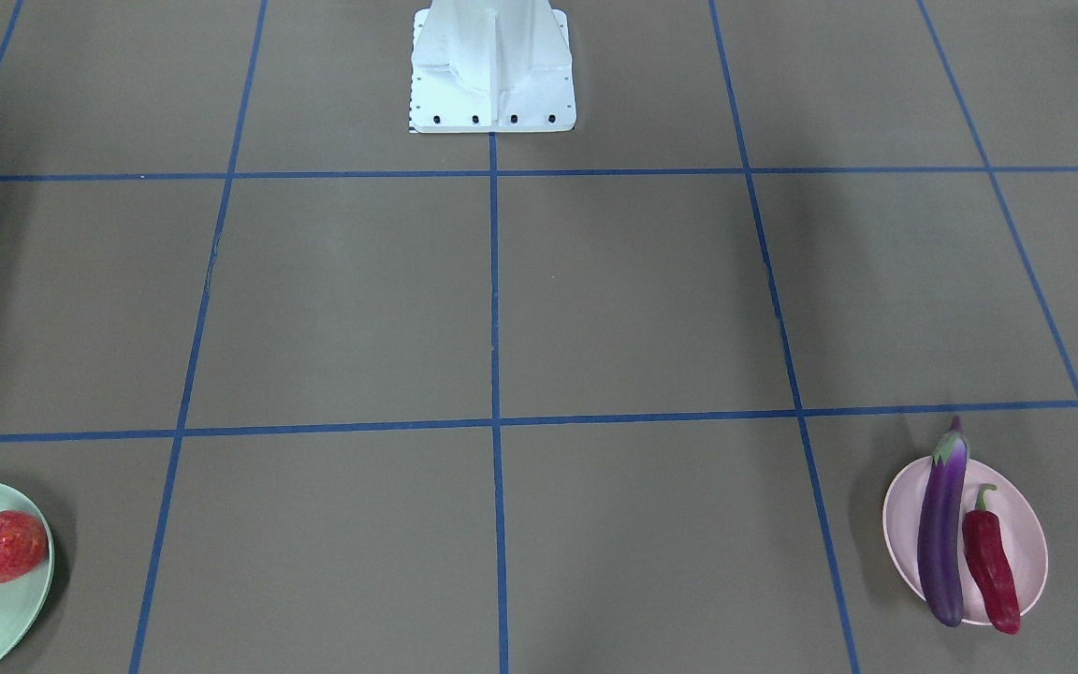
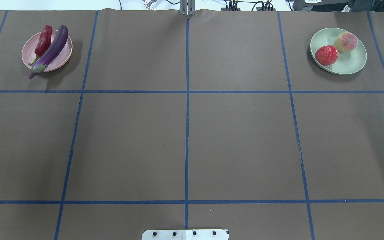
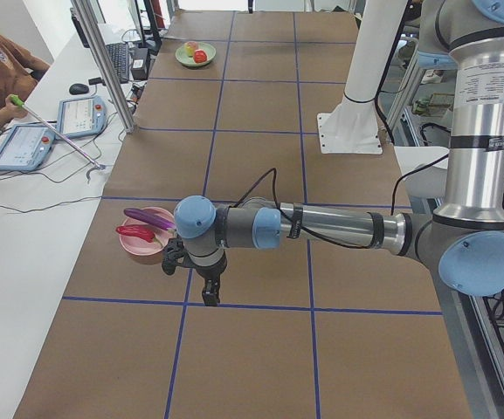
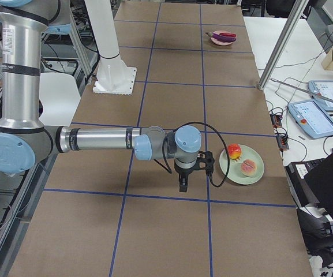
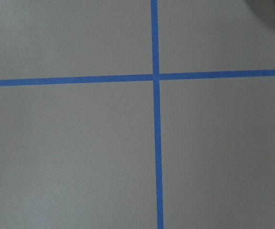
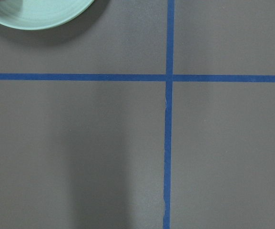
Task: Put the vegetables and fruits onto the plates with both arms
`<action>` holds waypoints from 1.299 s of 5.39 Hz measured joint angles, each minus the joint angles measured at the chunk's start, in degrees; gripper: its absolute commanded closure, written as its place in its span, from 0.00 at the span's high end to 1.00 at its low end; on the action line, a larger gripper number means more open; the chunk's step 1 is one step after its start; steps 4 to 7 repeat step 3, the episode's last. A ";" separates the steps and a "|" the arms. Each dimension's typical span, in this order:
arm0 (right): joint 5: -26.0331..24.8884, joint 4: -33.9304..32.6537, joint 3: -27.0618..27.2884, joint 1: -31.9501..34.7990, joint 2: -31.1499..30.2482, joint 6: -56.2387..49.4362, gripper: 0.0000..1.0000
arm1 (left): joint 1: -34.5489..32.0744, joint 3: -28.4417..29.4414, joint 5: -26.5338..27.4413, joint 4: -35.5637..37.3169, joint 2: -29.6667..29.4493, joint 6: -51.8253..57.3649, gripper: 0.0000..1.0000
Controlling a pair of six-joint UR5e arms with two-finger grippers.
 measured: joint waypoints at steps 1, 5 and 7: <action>-0.11 0.01 0.02 0.00 0.00 -0.09 1.00 | -0.01 -0.04 0.03 0.00 0.04 0.16 1.00; -0.26 -0.05 0.01 0.00 -0.01 -1.57 1.00 | -0.01 0.06 0.08 0.00 0.06 0.40 1.00; -0.26 -0.05 0.01 0.00 -0.01 -1.57 1.00 | -0.01 0.06 0.08 0.00 0.06 0.40 1.00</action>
